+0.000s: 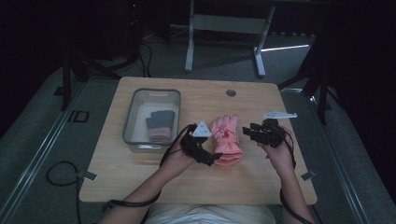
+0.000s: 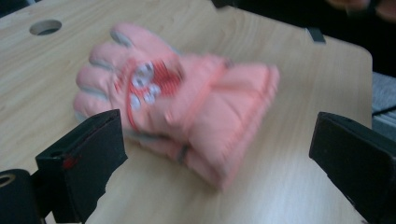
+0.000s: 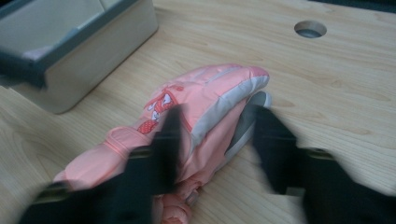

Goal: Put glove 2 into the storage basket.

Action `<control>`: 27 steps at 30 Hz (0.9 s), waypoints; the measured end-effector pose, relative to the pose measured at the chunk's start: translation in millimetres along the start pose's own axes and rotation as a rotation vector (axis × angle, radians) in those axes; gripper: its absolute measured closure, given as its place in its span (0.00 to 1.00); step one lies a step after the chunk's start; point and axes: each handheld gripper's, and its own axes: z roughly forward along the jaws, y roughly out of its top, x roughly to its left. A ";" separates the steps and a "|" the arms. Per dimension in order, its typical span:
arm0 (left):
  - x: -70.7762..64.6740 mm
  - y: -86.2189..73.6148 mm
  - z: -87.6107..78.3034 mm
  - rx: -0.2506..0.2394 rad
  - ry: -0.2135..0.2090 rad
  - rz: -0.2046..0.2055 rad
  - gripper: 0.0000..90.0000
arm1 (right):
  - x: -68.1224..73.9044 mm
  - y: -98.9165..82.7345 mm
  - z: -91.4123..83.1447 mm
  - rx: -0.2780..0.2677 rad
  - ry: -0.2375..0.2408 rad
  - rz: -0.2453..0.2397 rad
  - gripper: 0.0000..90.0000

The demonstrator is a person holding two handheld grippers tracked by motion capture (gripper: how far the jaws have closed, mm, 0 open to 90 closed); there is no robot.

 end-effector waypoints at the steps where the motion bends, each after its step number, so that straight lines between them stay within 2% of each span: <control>1: 4.4 5.7 2.2 -0.002 0.003 -0.014 0.04 | 0.3 1.6 2.6 0.008 -0.009 -0.012 0.77; 2: 8.5 10.9 4.6 -0.006 0.008 -0.025 0.05 | 0.8 3.0 5.3 0.017 -0.023 -0.031 0.82; 5: 19.9 24.3 13.2 0.007 0.028 -0.043 0.09 | 1.2 7.4 16.1 0.030 -0.026 -0.038 0.82; 7: 24.7 30.6 18.6 0.003 0.079 -0.042 0.13 | 1.5 9.7 24.7 0.035 -0.030 -0.034 0.81; 10: 34.7 36.0 29.7 0.037 0.121 -0.057 0.22 | 4.7 12.3 38.2 0.042 -0.035 -0.035 0.77; 15: 51.1 29.4 46.2 0.088 0.134 -0.152 0.29 | 7.5 12.5 54.3 0.048 -0.037 -0.018 0.64; 18: 60.2 19.2 57.1 0.162 0.149 -0.216 0.31 | 5.1 8.3 60.6 0.086 -0.023 -0.010 0.57; 21: 67.8 5.9 70.3 0.229 0.125 -0.280 0.30 | 0.8 1.0 67.0 0.148 -0.016 -0.014 0.52; 24: 70.7 -4.9 81.6 0.263 0.094 -0.328 0.30 | -4.8 -7.2 74.8 0.227 -0.007 -0.019 0.47; 26: 73.2 -9.4 87.3 0.284 0.069 -0.358 0.29 | -9.0 -12.0 79.4 0.232 0.010 -0.014 0.47; 27: 74.7 -11.1 89.7 0.287 0.060 -0.371 0.29 | -11.4 -13.7 81.2 0.236 0.025 0.005 0.47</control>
